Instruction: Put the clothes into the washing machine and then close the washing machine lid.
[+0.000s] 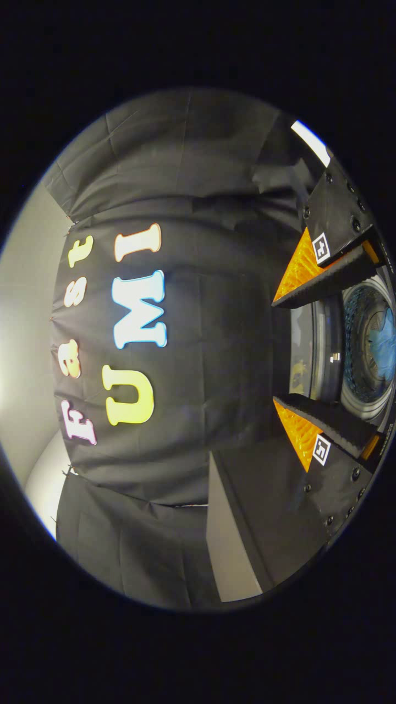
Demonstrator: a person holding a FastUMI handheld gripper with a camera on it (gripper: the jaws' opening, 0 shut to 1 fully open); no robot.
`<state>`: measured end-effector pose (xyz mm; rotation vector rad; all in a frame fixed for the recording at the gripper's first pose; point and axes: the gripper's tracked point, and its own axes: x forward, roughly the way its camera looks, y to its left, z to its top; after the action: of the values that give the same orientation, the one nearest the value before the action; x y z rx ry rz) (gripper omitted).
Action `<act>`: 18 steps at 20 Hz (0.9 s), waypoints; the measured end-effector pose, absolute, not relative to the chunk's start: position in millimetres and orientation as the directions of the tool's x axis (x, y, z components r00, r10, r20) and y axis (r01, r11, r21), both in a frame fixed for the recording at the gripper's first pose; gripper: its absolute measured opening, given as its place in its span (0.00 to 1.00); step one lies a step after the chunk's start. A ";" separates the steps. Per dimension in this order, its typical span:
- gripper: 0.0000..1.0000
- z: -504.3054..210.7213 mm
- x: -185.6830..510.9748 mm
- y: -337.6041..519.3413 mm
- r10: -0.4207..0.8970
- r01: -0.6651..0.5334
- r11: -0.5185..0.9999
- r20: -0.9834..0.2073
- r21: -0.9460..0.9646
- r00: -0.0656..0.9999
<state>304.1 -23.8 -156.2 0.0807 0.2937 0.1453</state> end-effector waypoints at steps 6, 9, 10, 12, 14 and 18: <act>0.98 -188.9 275.9 -13.6 0.173 -0.143 0.983 -0.335 0.114 0.926; 0.98 -197.5 266.6 -12.2 0.179 -0.149 0.983 -0.353 0.110 0.918; 0.98 -197.1 265.0 -12.0 0.180 -0.150 0.983 -0.355 0.111 0.918; 0.98 -193.4 264.2 -12.6 0.179 -0.150 0.983 -0.350 0.108 0.920; 0.98 -183.0 261.4 -12.6 0.184 -0.155 0.982 -0.333 0.112 0.925; 0.98 -149.5 254.7 -18.4 0.181 -0.158 0.982 -0.280 0.103 0.943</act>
<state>254.7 -18.4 -149.5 0.0794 0.2926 0.1733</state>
